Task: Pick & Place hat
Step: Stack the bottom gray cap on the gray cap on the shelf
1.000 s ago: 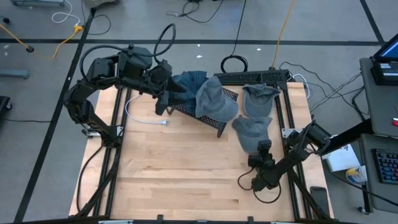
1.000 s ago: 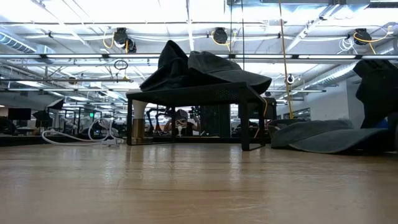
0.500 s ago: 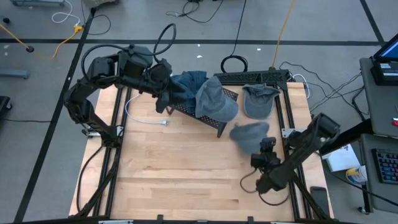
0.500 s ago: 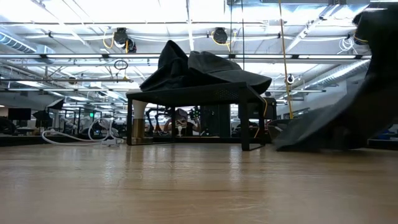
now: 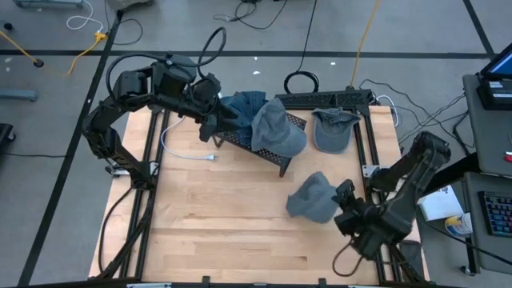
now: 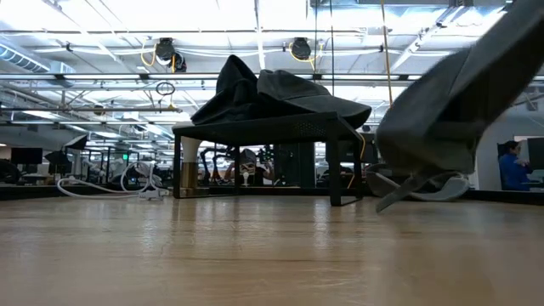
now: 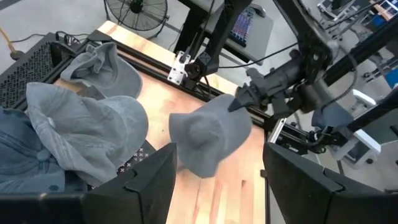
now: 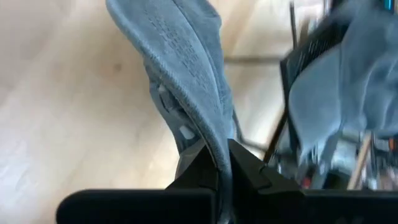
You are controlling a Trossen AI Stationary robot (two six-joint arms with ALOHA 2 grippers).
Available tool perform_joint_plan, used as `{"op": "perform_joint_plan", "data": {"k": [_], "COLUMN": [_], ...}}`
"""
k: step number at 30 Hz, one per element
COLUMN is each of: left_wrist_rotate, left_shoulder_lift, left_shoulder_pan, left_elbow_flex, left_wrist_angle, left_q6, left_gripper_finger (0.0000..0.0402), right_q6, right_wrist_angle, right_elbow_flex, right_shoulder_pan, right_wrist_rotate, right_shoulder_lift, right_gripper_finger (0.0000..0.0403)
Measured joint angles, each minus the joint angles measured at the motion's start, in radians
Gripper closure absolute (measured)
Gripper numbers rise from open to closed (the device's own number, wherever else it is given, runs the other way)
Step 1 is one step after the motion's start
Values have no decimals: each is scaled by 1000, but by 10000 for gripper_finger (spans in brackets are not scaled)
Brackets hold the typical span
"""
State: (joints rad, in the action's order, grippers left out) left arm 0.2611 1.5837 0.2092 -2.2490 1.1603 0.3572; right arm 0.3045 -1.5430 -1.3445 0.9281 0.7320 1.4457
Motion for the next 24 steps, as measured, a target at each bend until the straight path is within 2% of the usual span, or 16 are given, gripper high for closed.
{"op": "perform_joint_plan", "data": {"k": [4, 6, 8, 11, 13, 18, 21, 24], "left_wrist_rotate": [0, 12, 66, 200, 264, 337, 380, 394], "left_shoulder_lift": [0, 0, 0, 0, -1, -8, -11, -23], "left_shoulder_pan": [0, 1, 12, 41, 63, 107, 139, 171], "left_elbow_flex": [0, 0, 0, 0, 0, 0, 0, 0], "left_wrist_angle": [0, 0, 0, 2, 7, 34, 57, 71], "left_q6": [15, 35, 71, 137, 177, 245, 255, 254], "left_gripper_finger": [158, 158, 158, 158, 158, 158, 158, 158], "right_q6": [-211, -338, -466, -656, -744, -953, -1057, -1153], "right_wrist_angle": [132, 202, 248, 302, 329, 402, 509, 635], "right_elbow_flex": [-22, -22, -22, -22, -22, -21, -21, -21], "right_shoulder_pan": [3, 4, 3, -24, -58, -140, -179, -206], "right_wrist_rotate": [2, 39, 157, 336, 410, 596, 680, 691], "right_shoulder_lift": [-59, -79, -88, -96, -95, -96, -105, -122], "right_gripper_finger": [400, 400, 400, 400, 400, 400, 400, 400]}}
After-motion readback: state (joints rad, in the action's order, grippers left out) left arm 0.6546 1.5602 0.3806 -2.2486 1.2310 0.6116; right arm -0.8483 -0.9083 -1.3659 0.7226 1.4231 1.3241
